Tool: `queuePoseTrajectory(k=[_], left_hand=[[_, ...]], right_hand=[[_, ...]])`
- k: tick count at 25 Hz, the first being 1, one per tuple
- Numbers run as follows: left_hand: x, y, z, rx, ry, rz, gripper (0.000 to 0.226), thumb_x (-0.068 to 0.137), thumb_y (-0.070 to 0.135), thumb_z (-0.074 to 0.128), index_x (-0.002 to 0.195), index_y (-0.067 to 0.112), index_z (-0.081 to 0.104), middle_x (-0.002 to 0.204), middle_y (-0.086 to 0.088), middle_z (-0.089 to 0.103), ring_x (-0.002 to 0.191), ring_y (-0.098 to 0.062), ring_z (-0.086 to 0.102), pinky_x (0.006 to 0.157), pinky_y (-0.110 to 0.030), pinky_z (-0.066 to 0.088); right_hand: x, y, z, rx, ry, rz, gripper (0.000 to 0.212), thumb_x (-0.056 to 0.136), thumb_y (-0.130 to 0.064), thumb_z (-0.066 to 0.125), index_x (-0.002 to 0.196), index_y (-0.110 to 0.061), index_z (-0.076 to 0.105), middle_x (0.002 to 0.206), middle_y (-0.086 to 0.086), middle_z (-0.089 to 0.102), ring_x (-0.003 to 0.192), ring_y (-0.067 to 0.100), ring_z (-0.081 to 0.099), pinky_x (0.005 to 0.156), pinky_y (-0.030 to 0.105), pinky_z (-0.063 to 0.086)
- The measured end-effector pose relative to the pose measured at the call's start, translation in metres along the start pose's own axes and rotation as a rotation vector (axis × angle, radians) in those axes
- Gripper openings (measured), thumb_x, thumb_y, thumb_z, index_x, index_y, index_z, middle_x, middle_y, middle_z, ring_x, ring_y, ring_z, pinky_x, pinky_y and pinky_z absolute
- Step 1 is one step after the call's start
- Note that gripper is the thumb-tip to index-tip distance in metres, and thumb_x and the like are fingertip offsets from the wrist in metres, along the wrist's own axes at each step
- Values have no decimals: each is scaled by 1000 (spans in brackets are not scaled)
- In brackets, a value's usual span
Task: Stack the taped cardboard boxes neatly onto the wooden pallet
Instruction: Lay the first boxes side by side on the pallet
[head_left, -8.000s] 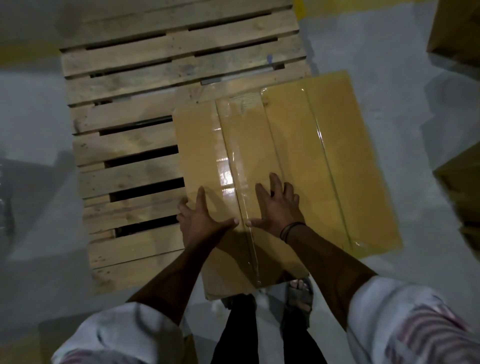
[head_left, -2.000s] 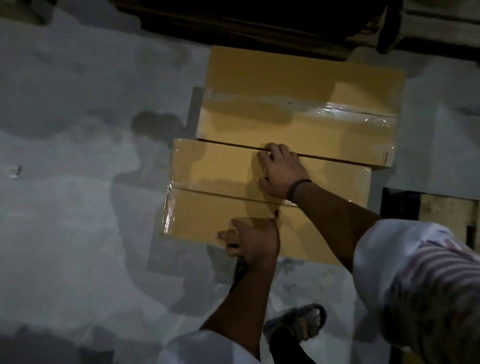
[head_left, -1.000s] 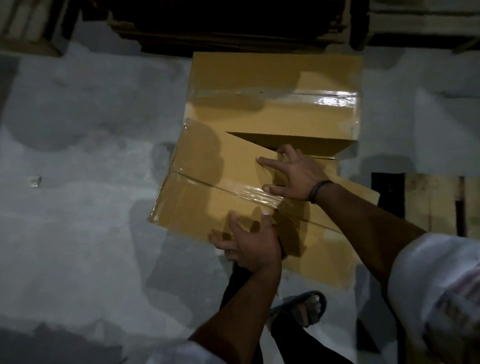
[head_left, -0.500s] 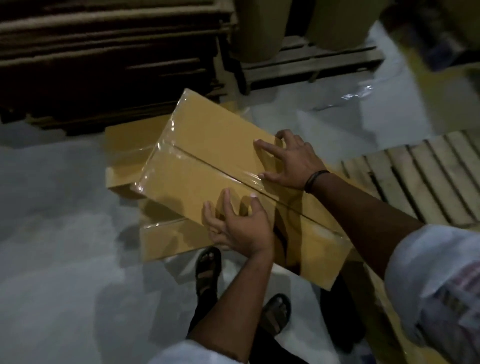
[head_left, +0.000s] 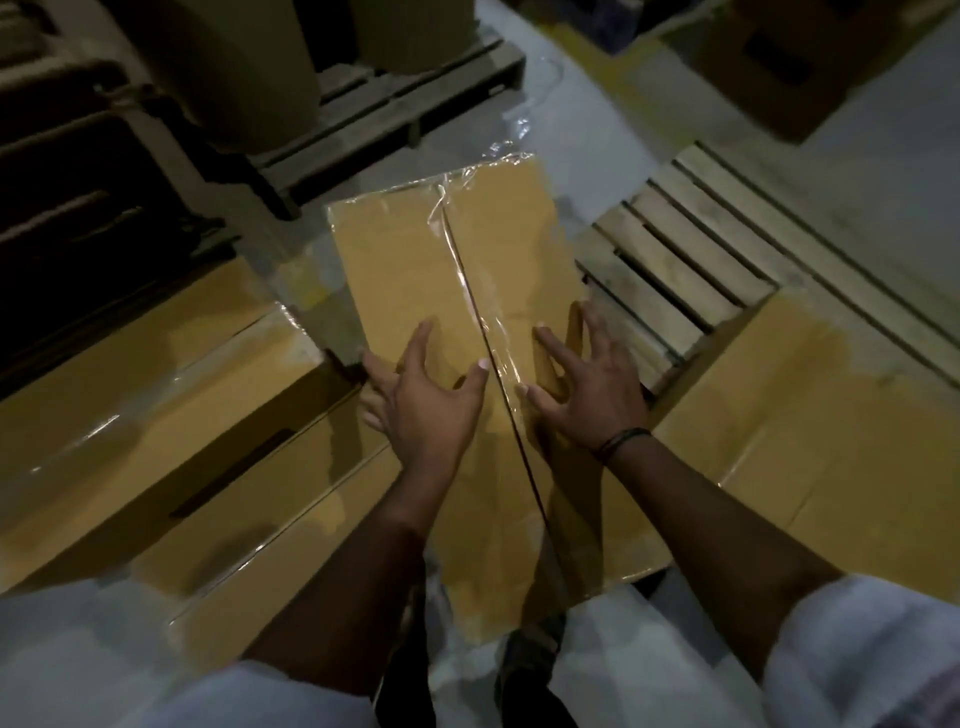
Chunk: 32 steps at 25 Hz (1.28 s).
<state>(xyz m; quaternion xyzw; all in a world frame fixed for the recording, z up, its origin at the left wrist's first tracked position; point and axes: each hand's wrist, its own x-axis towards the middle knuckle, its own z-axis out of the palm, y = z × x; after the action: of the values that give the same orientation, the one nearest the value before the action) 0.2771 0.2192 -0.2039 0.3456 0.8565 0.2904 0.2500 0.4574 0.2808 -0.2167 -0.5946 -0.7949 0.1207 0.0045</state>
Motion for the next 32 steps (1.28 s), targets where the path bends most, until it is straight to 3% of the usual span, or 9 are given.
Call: queuePoseTrajectory(k=[3,6,9,13,17,24,32], left_hand=[[26,-4,11,31,-128,72,63,75,66,76,134,56,55,166,-5,17,145,-41,24,118,-53,25],[55,10,26,101,-278,242,58,73,71,75,127,54,62,169,1,11,149,-38,19,119,-56,20],[86,32,54,167,-442,354,60,68,79,69,120,49,65,167,8,6,147,-39,24,118,-59,28],[103,79,112,283,-597,512,64,76,66,76,133,41,61,166,2,7,145,-41,29,113,-54,36],[110,121,174,373,-596,607,75,78,61,78,145,39,52,171,-3,-6,149,-42,25,113,-56,40],[134,176,282,387,-623,633,85,62,76,69,135,35,59,154,-4,31,133,-37,48,103,-54,51],[164,216,382,524,-766,597,84,59,77,73,132,36,61,152,-8,32,126,-34,56,102,-50,53]], right_hand=[[-16,3,15,66,-36,137,80,82,-78,49,153,-49,23,166,-3,-4,137,38,30,106,52,42],[-19,9,29,153,-11,313,79,85,-75,52,153,-47,26,166,-6,-2,141,35,26,109,48,39],[-15,20,47,246,36,484,79,84,-73,57,152,-45,30,165,-7,2,143,36,25,110,49,42],[-4,54,65,311,101,649,80,81,-72,60,151,-44,32,165,-7,2,139,41,27,106,50,42],[28,120,60,304,134,723,79,80,-74,60,149,-42,36,165,-4,7,136,44,32,102,53,44],[73,223,61,395,11,732,83,80,-72,60,150,-41,29,165,-4,0,136,45,29,102,52,42],[109,281,88,495,-91,828,92,79,-71,63,154,-38,22,165,-5,-13,139,49,22,105,54,40]])
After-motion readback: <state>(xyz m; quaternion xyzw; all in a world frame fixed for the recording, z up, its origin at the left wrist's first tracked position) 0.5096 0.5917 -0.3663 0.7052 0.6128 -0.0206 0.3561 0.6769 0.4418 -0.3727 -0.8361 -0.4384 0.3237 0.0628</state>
